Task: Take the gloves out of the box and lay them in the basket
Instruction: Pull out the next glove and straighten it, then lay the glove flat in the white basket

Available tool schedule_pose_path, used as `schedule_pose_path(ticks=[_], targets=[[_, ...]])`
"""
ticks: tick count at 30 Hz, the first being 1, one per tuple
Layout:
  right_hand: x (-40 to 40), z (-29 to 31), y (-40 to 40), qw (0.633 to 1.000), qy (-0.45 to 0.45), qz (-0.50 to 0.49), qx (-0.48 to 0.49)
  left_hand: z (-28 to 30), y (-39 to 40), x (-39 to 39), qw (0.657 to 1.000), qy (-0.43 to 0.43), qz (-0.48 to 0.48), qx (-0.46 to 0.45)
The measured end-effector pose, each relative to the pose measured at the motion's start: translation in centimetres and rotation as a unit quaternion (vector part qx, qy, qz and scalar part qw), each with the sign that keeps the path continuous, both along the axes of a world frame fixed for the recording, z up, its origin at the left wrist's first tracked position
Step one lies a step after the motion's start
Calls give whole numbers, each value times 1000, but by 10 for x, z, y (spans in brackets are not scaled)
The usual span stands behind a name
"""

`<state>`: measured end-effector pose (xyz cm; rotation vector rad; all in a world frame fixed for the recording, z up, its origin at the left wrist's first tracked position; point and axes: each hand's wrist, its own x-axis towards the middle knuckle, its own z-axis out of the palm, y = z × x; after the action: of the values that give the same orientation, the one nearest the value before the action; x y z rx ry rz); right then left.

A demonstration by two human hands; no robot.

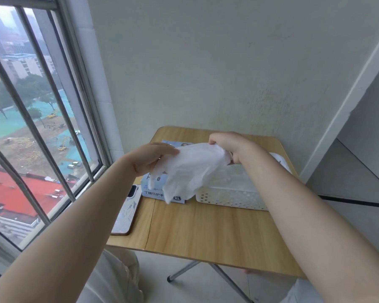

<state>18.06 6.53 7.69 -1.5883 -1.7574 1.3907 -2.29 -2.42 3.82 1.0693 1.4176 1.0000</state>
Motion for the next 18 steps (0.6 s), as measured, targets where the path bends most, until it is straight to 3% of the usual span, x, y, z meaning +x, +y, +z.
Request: schedule_pose_path(ticks=[5,9,14,18], targets=[[38,-23,17,996,-71,-15,46,6,39,49,954,299,8,37],[70,-38,32,975,-174,-16,138,8,72,85,871,479,-20,105],[107,-56,41,939,-277,-32,204,-3,99,128,756,638,-67,128],[123,-65,40,893,-388,-27,229,-22,117,148,700,688,-115,152]])
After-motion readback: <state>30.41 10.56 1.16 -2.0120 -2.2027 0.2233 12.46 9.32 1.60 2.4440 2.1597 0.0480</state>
